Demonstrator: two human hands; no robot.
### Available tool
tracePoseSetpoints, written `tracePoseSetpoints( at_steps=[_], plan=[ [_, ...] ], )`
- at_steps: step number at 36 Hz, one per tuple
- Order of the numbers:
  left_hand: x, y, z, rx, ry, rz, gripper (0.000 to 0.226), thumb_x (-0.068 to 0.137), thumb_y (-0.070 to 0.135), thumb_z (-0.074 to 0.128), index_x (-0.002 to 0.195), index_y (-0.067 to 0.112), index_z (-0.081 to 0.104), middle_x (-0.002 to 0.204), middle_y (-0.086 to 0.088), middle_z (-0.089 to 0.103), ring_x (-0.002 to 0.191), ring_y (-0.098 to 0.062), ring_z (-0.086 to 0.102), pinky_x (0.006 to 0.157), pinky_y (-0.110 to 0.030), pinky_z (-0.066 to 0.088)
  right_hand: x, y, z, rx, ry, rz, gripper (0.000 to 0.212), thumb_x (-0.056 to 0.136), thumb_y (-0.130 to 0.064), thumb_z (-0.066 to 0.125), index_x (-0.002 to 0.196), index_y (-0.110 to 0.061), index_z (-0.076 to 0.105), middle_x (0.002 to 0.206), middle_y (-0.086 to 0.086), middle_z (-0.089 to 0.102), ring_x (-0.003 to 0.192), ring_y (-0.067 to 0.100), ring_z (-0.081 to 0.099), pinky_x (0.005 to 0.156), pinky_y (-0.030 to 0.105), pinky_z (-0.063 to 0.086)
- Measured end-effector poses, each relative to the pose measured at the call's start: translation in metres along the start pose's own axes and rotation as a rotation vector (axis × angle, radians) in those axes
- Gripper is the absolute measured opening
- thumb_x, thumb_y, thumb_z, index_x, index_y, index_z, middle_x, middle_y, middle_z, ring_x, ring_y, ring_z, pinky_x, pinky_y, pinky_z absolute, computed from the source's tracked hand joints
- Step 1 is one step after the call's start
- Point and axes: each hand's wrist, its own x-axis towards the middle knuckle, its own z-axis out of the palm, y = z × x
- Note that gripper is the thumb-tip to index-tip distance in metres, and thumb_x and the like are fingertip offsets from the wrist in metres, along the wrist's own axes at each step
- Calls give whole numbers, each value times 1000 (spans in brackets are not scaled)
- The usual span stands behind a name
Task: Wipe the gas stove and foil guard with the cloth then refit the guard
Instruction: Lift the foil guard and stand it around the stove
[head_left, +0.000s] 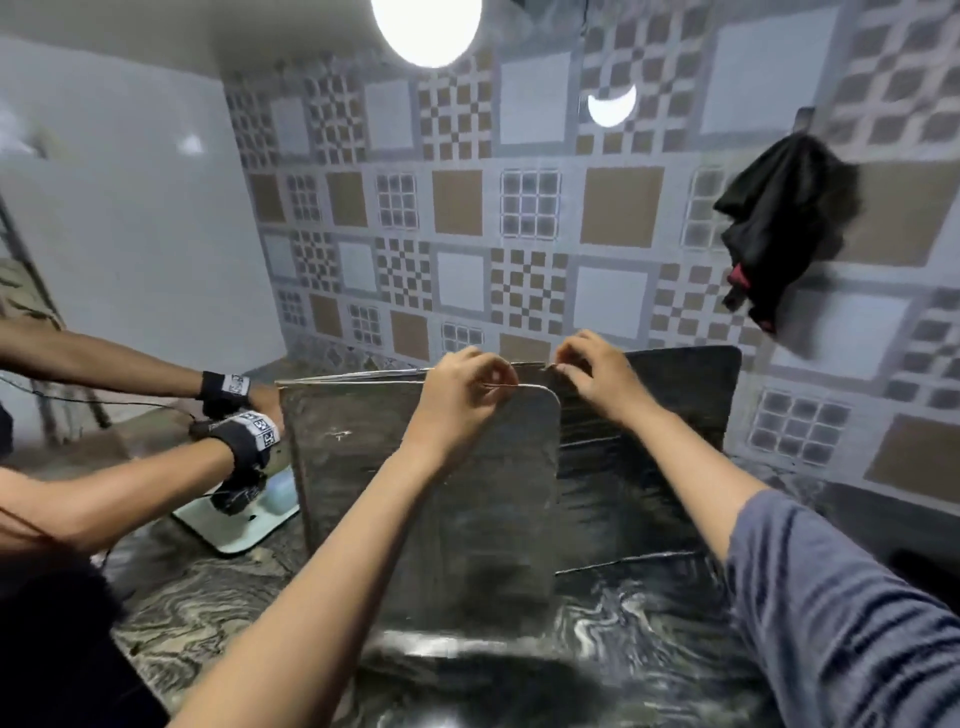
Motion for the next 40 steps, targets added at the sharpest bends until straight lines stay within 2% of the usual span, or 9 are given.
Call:
tracePoseSetpoints(
  at_steps=[4, 9, 14, 19, 24, 27, 31, 34, 40],
  plan=[
    [-21, 9, -11, 4, 17, 39, 6, 77, 14, 72, 82, 16, 71, 83, 7, 61, 79, -2, 50, 74, -3, 35, -7, 1, -10, 18, -15, -37, 7, 88, -5, 54, 92, -3, 59, 94, 8, 55, 90, 18, 52, 85, 29, 42],
    [-46, 11, -17, 63, -11, 90, 9, 76, 15, 73, 83, 18, 71, 86, 3, 65, 84, -11, 55, 78, -12, 38, -16, 9, -19, 1, -24, -56, 7, 88, -3, 54, 92, -3, 60, 96, 14, 59, 90, 20, 53, 85, 32, 43],
    [-62, 14, -24, 68, -38, 78, 20, 74, 21, 54, 84, 18, 72, 88, 6, 60, 87, -8, 52, 83, -7, 35, -19, 14, -22, 2, -5, -52, 10, 88, -2, 53, 95, 0, 60, 96, 14, 58, 90, 21, 52, 81, 27, 38],
    [-60, 15, -26, 14, 103, -123, 39, 79, 38, 42, 78, 14, 73, 79, 10, 60, 87, -13, 56, 81, -22, 41, -16, 15, -20, -5, -1, -64, 6, 88, -4, 54, 92, -2, 58, 92, 12, 56, 86, 19, 51, 78, 27, 37],
    [-45, 3, -23, 181, 252, -367, 26, 82, 31, 63, 76, 8, 72, 88, -9, 63, 94, -23, 55, 80, -24, 34, -14, 17, -17, -6, 13, -85, 3, 88, -6, 56, 89, -4, 57, 87, 5, 53, 84, 18, 50, 76, 26, 36],
    [-37, -5, -27, 149, 274, -479, 24, 81, 26, 66, 94, 6, 70, 108, -12, 54, 108, -25, 50, 92, -23, 32, -14, 18, -18, -11, 5, -84, 5, 89, -7, 55, 90, -4, 57, 89, 7, 55, 85, 19, 52, 77, 29, 40],
    [-28, -25, -36, 59, 194, -689, 65, 83, 31, 63, 136, 1, 40, 143, -15, 33, 134, -27, 33, 111, -30, 24, -12, 18, -18, -23, 8, -73, 5, 89, -11, 56, 90, -6, 57, 89, 6, 55, 85, 19, 51, 76, 28, 38],
    [-24, -44, -42, -104, 155, -781, 81, 82, 35, 64, 145, 6, 24, 153, -12, 20, 142, -25, 21, 116, -38, 21, -8, 17, -14, -32, 24, -49, 4, 88, -16, 58, 90, -13, 58, 91, 1, 55, 87, 17, 52, 77, 27, 37],
    [-22, -65, -46, -319, 112, -799, 92, 81, 35, 66, 149, 14, 8, 158, -3, 7, 145, -20, 12, 118, -41, 17, 2, 3, 5, -60, -27, -54, 26, 88, -15, 59, 114, -12, 60, 115, 7, 61, 107, 21, 55, 98, 35, 42]
  ],
)
